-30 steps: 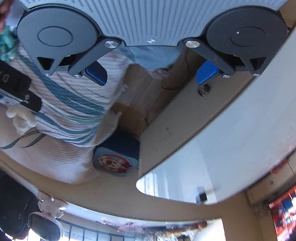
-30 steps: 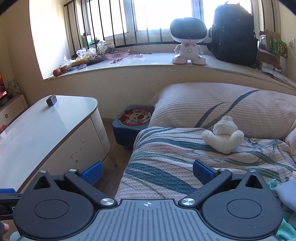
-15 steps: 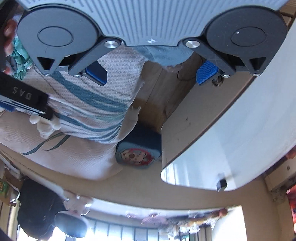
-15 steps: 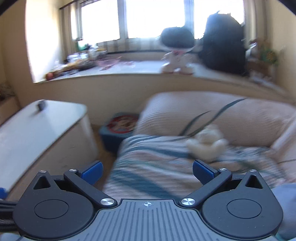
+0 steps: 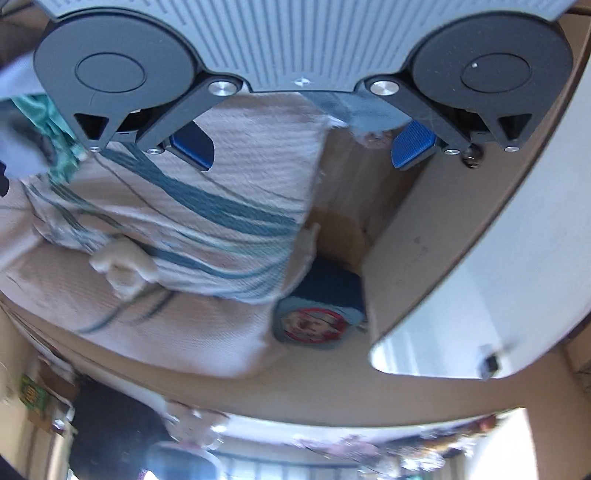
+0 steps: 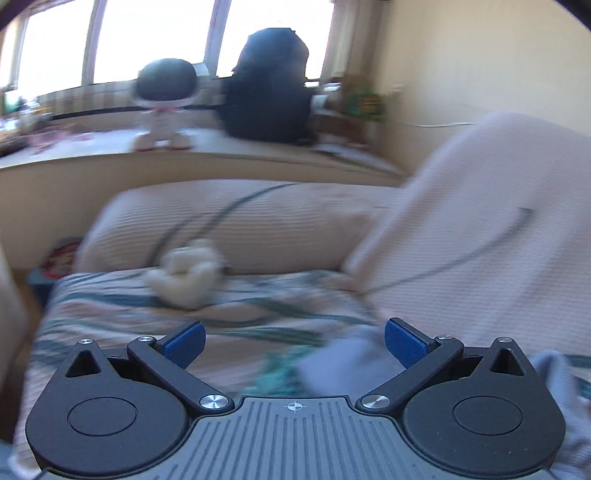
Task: Fold clothes
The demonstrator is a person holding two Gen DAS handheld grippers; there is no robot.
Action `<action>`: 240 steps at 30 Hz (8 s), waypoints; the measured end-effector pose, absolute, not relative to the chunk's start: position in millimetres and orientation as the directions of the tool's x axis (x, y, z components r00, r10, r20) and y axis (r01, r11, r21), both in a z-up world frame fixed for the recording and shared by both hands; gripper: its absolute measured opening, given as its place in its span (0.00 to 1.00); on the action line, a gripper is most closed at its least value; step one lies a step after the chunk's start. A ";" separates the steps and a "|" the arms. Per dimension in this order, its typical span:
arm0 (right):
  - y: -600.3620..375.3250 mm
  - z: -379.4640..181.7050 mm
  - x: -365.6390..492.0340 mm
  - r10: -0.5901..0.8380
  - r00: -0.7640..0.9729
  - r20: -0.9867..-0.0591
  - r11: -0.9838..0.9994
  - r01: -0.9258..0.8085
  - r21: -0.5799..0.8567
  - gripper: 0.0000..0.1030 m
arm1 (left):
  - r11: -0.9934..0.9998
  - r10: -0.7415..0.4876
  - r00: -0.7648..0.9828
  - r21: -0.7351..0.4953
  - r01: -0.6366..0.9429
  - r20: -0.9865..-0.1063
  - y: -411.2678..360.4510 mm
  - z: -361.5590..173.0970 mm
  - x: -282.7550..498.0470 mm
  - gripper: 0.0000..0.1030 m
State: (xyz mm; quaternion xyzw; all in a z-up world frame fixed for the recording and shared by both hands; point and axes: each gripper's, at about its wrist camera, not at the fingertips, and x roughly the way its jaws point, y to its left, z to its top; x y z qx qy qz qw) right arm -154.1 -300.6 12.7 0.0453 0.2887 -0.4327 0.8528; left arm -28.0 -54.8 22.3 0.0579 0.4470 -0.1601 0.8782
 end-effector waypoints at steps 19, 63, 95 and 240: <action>-311.0 9.0 -176.0 -0.753 0.354 -0.554 0.529 0.826 -0.192 1.00 | 0.893 -0.334 0.507 -0.094 0.441 -0.794 -67.1 20.4 -31.6 1.00; -348.2 -38.8 -178.6 -0.661 0.326 -0.676 0.570 0.803 -0.171 0.17 | 0.890 -0.282 0.475 -0.042 0.454 -0.834 -100.0 -12.0 -12.7 1.00; -254.3 53.2 -29.9 -0.397 0.806 -0.439 0.913 0.398 -0.094 0.02 | 0.973 -0.153 0.581 -0.020 0.229 -0.799 -34.7 -3.8 3.6 1.00; -310.4 27.6 -84.4 -0.233 0.811 -0.537 0.967 0.252 -0.038 0.53 | 0.890 -0.030 0.485 0.197 0.410 -0.874 -119.1 -52.5 36.2 1.00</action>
